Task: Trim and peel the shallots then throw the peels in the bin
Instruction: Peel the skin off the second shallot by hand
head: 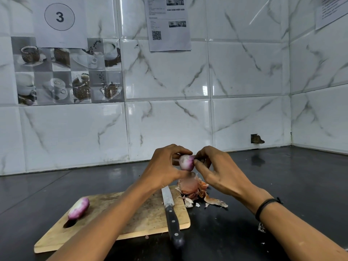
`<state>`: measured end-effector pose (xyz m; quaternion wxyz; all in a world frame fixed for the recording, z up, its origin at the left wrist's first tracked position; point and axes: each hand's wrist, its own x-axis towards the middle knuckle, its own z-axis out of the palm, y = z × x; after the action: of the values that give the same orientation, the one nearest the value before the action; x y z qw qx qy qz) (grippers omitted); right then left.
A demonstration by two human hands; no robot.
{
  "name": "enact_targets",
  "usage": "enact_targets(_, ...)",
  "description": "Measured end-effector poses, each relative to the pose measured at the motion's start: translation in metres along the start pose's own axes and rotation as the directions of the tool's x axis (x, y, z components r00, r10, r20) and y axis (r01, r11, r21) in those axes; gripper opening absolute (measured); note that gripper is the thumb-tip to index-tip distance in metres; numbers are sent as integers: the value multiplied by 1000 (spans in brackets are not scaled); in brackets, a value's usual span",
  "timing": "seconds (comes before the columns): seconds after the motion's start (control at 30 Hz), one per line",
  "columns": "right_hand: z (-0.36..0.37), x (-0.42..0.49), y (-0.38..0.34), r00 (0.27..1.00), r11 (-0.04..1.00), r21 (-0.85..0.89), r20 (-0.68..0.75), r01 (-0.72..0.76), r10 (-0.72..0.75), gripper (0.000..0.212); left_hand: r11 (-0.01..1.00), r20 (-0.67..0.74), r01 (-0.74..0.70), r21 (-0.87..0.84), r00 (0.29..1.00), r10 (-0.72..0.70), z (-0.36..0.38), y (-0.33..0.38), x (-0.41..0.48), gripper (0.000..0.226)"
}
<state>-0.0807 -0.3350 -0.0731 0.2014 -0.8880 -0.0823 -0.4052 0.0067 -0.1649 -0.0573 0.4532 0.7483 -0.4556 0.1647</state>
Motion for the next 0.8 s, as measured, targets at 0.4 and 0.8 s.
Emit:
enact_targets(0.4,-6,3,-1,966,908,336,26,-249,256,23,959,9,-242,150,970,243,0,12,-1,39)
enact_targets(0.8,-8,1,-6,985,938,314,-44,-146,168,17,920,109,119,-374,990,-84,-5,25,-3,33)
